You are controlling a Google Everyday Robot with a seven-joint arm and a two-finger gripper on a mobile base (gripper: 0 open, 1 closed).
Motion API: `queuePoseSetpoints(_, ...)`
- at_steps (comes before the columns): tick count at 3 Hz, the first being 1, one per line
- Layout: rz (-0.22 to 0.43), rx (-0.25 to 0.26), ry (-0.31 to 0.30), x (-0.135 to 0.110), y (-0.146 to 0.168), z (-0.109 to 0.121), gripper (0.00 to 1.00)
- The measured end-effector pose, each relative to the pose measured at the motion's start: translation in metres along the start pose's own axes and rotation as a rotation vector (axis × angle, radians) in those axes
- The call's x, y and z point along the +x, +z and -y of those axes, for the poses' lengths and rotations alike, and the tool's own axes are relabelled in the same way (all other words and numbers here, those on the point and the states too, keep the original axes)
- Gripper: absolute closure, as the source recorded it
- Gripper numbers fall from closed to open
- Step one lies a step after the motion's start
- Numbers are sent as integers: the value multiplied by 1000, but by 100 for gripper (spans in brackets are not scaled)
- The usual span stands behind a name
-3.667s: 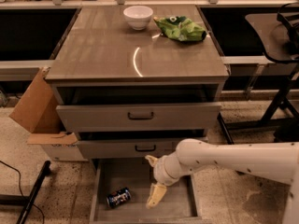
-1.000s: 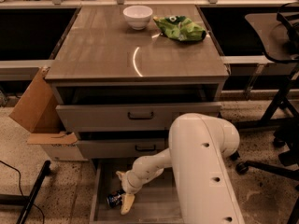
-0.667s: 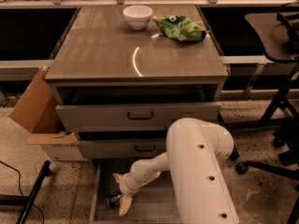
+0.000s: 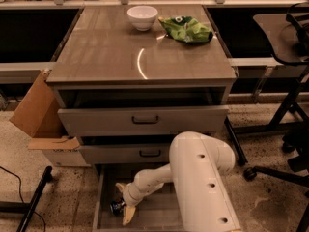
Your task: Pick pepsi can from bottom drawer and place on counter
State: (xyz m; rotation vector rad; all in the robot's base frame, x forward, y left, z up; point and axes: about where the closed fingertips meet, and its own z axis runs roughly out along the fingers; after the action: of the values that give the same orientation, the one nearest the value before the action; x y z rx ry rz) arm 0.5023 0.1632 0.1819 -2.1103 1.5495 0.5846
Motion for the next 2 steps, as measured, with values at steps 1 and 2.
queuePoseSetpoints(1, -9, -2, 4, 15, 14, 1, 0)
queuePoseSetpoints(2, -21, -4, 15, 31, 23, 2, 0)
